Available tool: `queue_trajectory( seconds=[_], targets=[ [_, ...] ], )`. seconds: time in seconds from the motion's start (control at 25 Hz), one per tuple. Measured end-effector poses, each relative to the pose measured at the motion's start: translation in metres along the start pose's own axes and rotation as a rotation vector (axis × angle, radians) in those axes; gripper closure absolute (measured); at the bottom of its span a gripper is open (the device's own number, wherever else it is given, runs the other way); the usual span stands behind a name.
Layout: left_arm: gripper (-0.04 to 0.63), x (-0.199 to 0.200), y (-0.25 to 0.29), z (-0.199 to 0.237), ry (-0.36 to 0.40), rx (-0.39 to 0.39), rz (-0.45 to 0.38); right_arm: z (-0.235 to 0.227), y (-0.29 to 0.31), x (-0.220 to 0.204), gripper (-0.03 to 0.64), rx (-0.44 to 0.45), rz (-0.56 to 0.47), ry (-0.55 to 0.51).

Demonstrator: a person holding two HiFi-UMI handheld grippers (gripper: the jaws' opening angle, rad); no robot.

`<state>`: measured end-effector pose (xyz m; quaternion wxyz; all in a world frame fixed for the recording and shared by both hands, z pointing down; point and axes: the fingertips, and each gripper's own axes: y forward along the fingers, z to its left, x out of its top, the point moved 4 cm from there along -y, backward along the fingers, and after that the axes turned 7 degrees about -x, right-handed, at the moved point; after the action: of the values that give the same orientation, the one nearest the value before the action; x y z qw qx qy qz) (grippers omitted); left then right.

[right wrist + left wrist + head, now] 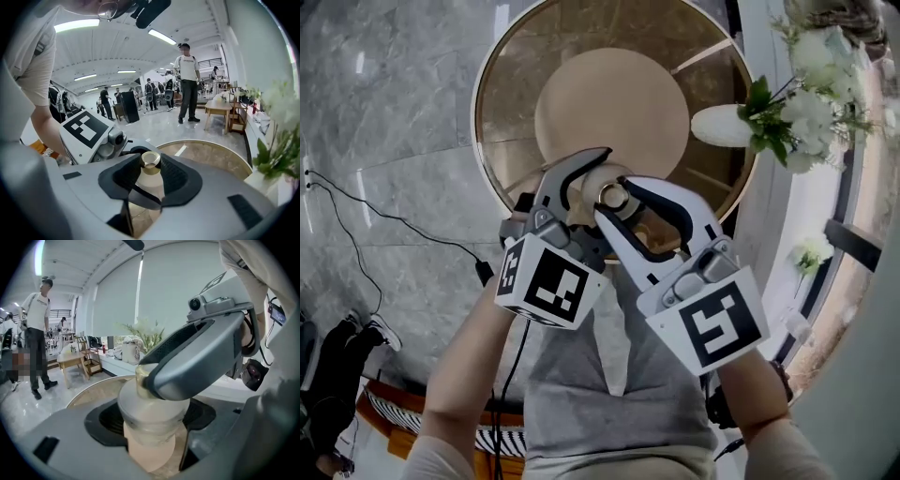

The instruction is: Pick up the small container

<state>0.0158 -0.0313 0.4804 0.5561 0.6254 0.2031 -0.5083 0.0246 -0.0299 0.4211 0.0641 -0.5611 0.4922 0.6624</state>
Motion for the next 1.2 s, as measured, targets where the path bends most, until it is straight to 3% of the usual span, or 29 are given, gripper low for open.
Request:
queue_trajectory(
  seconds=[0.6,1.2],
  targets=[
    [0.252,0.185,-0.091,-0.037,0.055,0.036,-0.007,0.02,-0.135,0.161,0.491,-0.003,-0.118,-0.101],
    [0.252,0.343,-0.214,-0.091,0.113,0.116,-0.06,0.082,-0.265,0.308,0.491,0.016,-0.25,-0.199]
  ],
)
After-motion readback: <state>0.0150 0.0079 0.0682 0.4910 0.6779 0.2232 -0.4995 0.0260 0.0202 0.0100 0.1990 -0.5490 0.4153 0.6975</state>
